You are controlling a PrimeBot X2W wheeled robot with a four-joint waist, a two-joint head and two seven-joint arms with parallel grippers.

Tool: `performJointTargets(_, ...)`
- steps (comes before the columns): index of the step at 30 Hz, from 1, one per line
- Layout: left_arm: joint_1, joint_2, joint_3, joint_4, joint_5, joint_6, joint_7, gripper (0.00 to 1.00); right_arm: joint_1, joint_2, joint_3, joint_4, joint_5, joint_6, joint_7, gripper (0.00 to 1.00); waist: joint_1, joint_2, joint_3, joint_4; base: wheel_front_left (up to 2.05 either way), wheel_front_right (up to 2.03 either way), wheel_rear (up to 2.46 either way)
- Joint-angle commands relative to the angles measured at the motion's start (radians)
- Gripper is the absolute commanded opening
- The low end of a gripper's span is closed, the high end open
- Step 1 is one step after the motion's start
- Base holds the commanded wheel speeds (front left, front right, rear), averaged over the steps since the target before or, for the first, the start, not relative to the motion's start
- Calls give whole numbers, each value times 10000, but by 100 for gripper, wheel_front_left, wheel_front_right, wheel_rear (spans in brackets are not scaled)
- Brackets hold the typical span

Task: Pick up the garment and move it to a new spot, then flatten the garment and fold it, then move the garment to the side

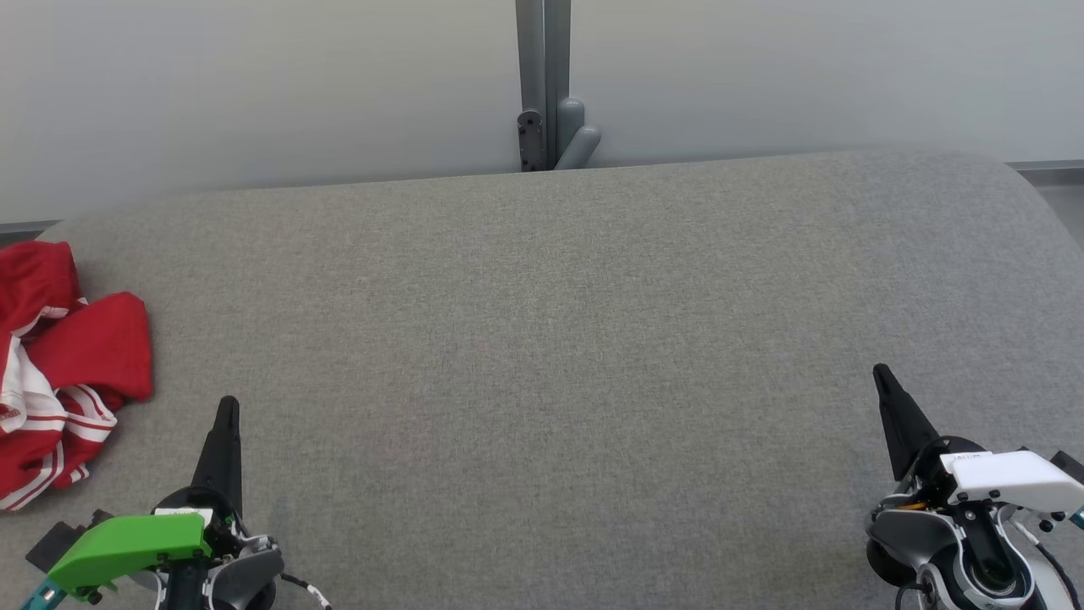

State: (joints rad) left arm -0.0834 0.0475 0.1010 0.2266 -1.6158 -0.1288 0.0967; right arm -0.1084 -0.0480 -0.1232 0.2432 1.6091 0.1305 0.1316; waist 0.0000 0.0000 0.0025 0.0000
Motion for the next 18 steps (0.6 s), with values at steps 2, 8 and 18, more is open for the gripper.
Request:
performJointTargets(2, -145, 61, 47, -43, 2, -55, 28, 0, 64, -49, -29, -36, 59, 5, 14, 0, 0, 0, 0, 0, 0, 0, 0)
performJointTargets(8, -145, 61, 47, -43, 2, -55, 28, 0, 64, -49, -29, -36, 59, 5, 14, 0, 0, 0, 0, 0, 0, 0, 0)
performJointTargets(18, -145, 61, 47, -43, 2, -55, 28, 0, 64, -49, -29, -36, 59, 5, 14, 0, 0, 0, 0, 0, 0, 0, 0)
